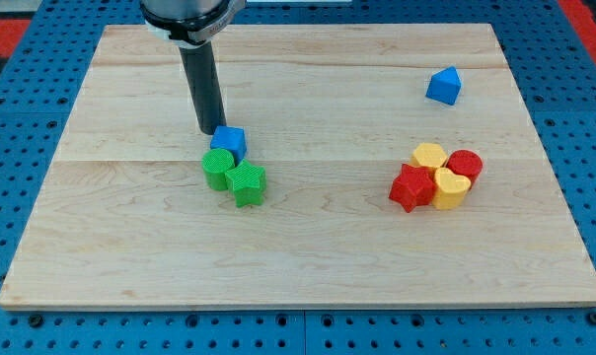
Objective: Move your arm to the right of the blue triangle
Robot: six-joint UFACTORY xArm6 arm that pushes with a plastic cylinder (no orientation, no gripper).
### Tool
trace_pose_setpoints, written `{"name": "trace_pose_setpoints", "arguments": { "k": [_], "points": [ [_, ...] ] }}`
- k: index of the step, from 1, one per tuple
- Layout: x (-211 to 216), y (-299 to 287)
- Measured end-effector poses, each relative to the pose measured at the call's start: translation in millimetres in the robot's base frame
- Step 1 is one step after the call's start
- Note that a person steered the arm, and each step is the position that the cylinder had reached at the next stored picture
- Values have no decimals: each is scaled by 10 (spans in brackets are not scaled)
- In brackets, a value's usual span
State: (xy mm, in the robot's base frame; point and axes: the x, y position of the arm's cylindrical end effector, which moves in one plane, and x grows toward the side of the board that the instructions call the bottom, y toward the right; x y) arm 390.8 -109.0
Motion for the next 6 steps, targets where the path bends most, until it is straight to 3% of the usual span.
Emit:
{"name": "trace_pose_setpoints", "arguments": {
  "k": [1,2,4,5,6],
  "points": [
    [0,-7],
    [-348,415],
    [-327,2793],
    [-363,3578],
    [-726,3556]
  ]
}}
